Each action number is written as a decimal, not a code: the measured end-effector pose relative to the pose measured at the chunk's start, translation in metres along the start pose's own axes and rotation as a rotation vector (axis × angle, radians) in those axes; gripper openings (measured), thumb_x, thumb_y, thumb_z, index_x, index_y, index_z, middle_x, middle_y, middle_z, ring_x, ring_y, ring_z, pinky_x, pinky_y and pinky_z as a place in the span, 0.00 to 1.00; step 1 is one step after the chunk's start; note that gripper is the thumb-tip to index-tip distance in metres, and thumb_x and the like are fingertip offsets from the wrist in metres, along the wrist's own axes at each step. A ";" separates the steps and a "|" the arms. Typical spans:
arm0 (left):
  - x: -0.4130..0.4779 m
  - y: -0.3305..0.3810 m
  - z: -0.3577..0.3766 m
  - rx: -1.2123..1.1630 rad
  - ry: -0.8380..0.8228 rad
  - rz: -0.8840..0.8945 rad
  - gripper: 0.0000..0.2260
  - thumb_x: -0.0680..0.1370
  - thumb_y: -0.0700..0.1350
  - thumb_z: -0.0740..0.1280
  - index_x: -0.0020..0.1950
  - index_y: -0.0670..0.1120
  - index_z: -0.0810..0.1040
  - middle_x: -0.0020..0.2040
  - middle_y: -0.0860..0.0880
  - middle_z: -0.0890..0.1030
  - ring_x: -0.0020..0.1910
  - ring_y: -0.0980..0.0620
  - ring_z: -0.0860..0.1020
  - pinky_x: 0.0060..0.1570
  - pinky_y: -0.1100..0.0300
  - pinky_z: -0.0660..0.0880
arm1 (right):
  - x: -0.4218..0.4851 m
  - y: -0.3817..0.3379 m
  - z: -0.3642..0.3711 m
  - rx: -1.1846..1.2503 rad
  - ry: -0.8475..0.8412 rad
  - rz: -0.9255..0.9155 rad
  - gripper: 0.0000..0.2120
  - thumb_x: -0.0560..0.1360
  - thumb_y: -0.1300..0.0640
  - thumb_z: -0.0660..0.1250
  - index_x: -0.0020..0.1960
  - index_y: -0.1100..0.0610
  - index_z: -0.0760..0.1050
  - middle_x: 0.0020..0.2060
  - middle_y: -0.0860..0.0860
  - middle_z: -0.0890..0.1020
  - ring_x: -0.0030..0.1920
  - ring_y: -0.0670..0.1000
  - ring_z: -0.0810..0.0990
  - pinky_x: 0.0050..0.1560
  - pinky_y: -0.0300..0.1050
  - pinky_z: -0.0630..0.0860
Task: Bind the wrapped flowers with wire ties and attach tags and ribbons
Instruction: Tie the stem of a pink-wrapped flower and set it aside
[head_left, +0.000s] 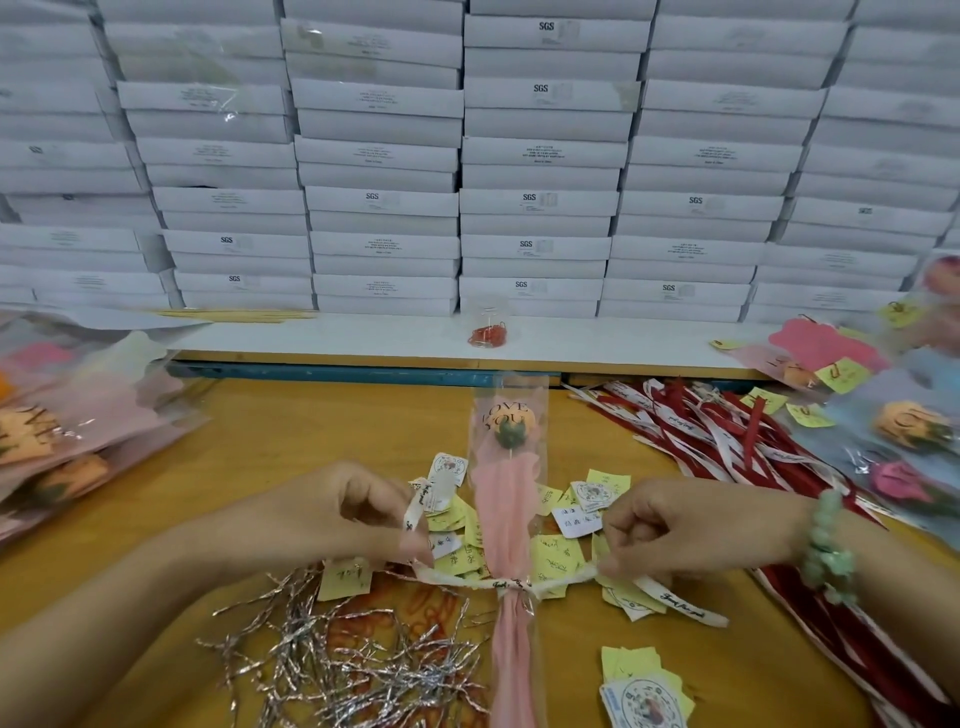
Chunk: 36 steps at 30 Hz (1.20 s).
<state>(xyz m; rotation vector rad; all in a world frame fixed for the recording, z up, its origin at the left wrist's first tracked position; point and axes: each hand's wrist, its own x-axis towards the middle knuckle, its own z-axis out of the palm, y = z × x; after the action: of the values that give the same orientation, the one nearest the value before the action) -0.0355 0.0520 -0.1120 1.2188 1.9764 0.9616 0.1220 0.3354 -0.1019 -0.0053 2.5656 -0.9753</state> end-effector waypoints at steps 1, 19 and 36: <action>-0.001 0.000 -0.001 -0.007 0.062 -0.011 0.20 0.69 0.68 0.71 0.44 0.52 0.86 0.44 0.43 0.81 0.34 0.46 0.74 0.31 0.60 0.72 | 0.001 -0.004 0.003 -0.019 0.092 -0.025 0.15 0.77 0.44 0.66 0.37 0.52 0.73 0.25 0.45 0.69 0.25 0.45 0.65 0.29 0.38 0.65; 0.001 0.017 0.044 0.791 0.163 0.237 0.08 0.78 0.60 0.64 0.51 0.58 0.76 0.44 0.61 0.70 0.50 0.71 0.63 0.46 0.74 0.63 | 0.015 -0.013 0.053 -0.767 0.466 -0.523 0.06 0.73 0.49 0.61 0.45 0.49 0.75 0.40 0.43 0.75 0.30 0.45 0.67 0.27 0.41 0.69; 0.012 0.020 0.062 -0.490 0.219 0.165 0.07 0.73 0.46 0.73 0.47 0.43 0.86 0.48 0.44 0.86 0.49 0.51 0.83 0.48 0.66 0.76 | 0.019 -0.012 0.054 -0.665 0.503 -0.454 0.08 0.79 0.49 0.60 0.49 0.52 0.74 0.40 0.44 0.79 0.29 0.41 0.64 0.31 0.38 0.67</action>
<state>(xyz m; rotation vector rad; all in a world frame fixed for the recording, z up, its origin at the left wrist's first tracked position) 0.0190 0.0851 -0.1304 1.0363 1.6645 1.6086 0.1228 0.2895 -0.1374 -0.6172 3.3260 -0.2050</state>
